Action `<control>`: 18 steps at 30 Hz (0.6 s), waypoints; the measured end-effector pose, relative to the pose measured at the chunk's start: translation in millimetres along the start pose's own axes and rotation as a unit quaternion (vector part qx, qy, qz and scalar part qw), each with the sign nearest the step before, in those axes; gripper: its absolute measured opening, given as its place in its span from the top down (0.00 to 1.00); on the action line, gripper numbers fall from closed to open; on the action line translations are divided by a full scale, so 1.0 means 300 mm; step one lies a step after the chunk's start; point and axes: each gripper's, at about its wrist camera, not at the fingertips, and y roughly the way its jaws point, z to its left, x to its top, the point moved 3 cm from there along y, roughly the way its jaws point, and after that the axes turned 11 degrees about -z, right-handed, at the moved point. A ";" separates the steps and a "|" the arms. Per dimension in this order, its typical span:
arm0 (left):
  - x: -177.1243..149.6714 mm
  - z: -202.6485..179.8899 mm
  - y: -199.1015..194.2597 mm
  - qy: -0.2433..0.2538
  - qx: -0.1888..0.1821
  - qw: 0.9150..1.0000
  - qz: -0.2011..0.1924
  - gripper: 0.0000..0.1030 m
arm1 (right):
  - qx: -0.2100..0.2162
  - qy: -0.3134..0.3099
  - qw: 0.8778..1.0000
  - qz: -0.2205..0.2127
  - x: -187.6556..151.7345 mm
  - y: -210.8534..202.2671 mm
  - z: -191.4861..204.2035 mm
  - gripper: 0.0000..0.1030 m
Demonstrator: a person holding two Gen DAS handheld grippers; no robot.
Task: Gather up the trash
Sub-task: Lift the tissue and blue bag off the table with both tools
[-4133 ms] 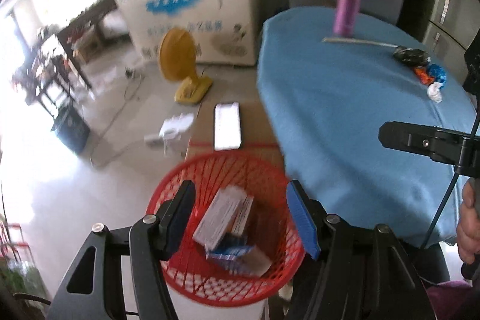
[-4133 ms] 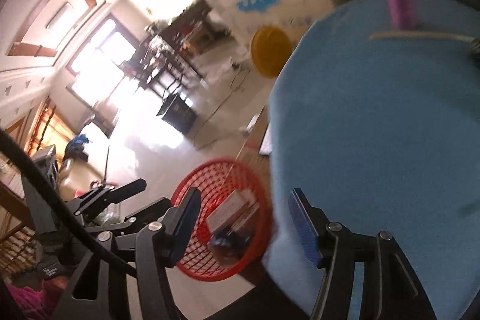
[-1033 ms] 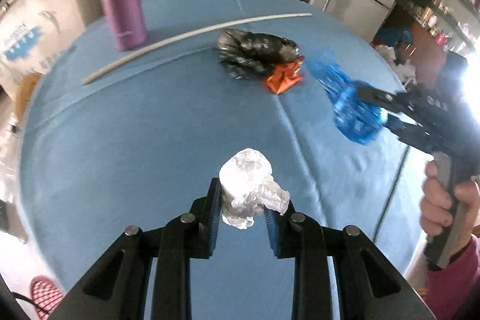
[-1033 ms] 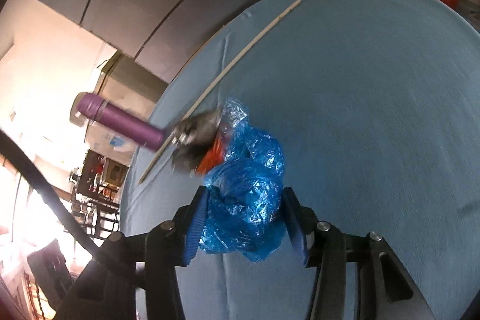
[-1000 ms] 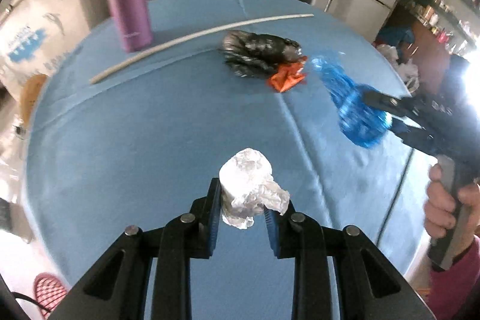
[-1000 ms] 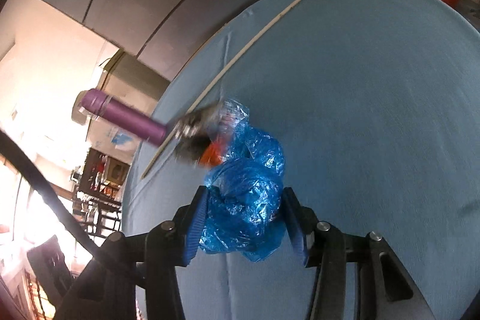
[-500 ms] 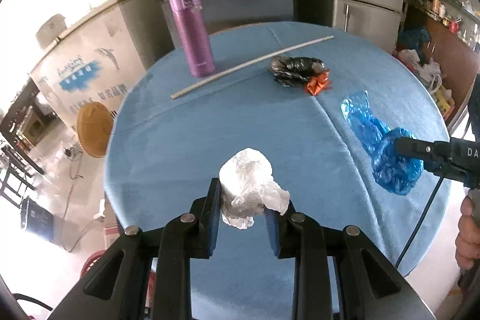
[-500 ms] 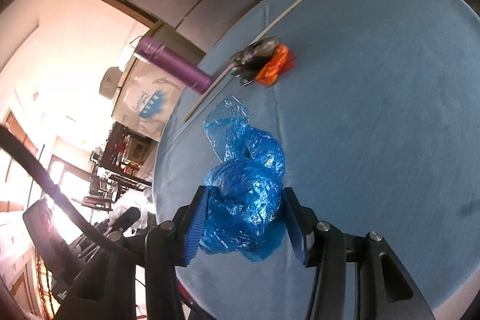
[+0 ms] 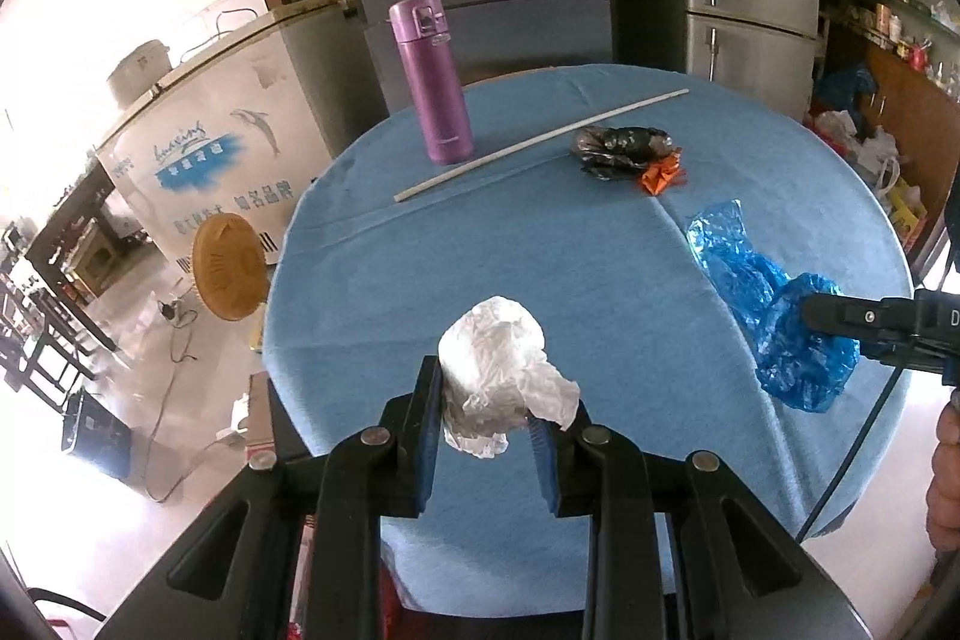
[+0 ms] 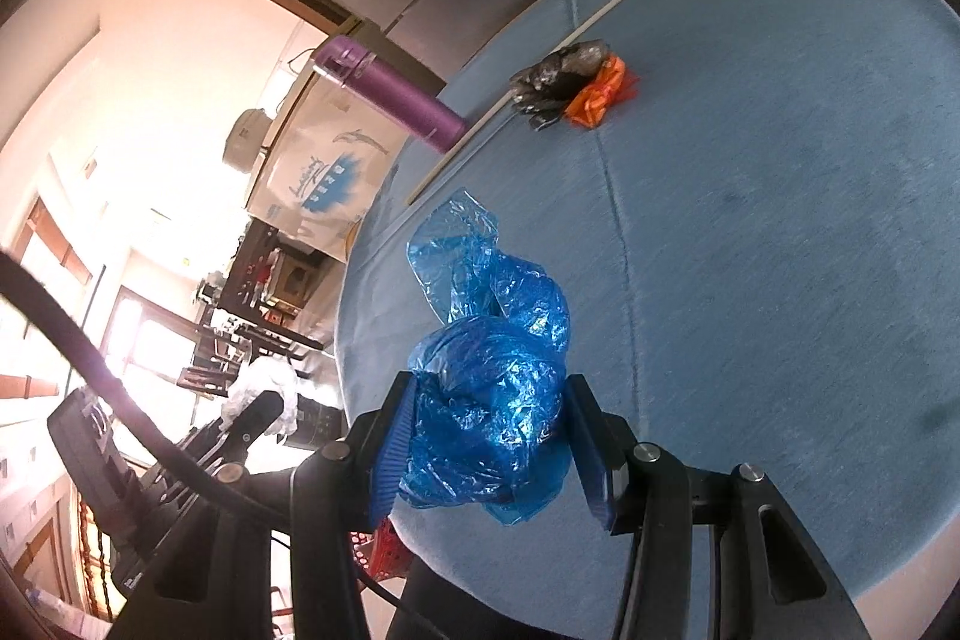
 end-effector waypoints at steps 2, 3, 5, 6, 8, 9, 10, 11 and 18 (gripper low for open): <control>-0.006 0.004 -0.011 0.002 0.004 1.000 -0.004 0.72 | 0.003 -0.004 1.000 0.000 -0.003 0.003 0.014 0.49; -0.009 0.005 -0.015 0.003 0.005 1.000 -0.005 0.72 | 0.005 -0.006 1.000 0.000 -0.004 0.003 0.021 0.49; -0.016 0.005 -0.023 0.005 0.005 1.000 -0.007 0.72 | 0.007 -0.013 1.000 -0.001 -0.009 -0.003 0.034 0.49; -0.018 0.005 -0.024 0.005 0.005 1.000 -0.008 0.72 | 0.008 -0.015 1.000 -0.001 -0.012 -0.006 0.040 0.49; -0.023 0.006 -0.027 0.004 0.005 1.000 -0.008 0.72 | 0.010 -0.017 1.000 -0.001 -0.017 -0.010 0.048 0.49; -0.025 0.007 -0.028 0.004 0.004 1.000 -0.007 0.72 | 0.011 -0.018 1.000 -0.001 -0.017 -0.010 0.050 0.49; -0.026 0.007 -0.029 0.005 0.004 1.000 -0.008 0.72 | 0.011 -0.019 1.000 -0.002 -0.019 -0.010 0.052 0.49; -0.028 0.008 -0.030 0.006 0.004 1.000 -0.008 0.72 | 0.012 -0.019 1.000 -0.001 -0.021 -0.010 0.054 0.49; -0.041 0.027 -0.031 0.001 0.006 1.000 -0.005 0.72 | 0.012 -0.023 1.000 0.006 -0.031 0.006 0.068 0.49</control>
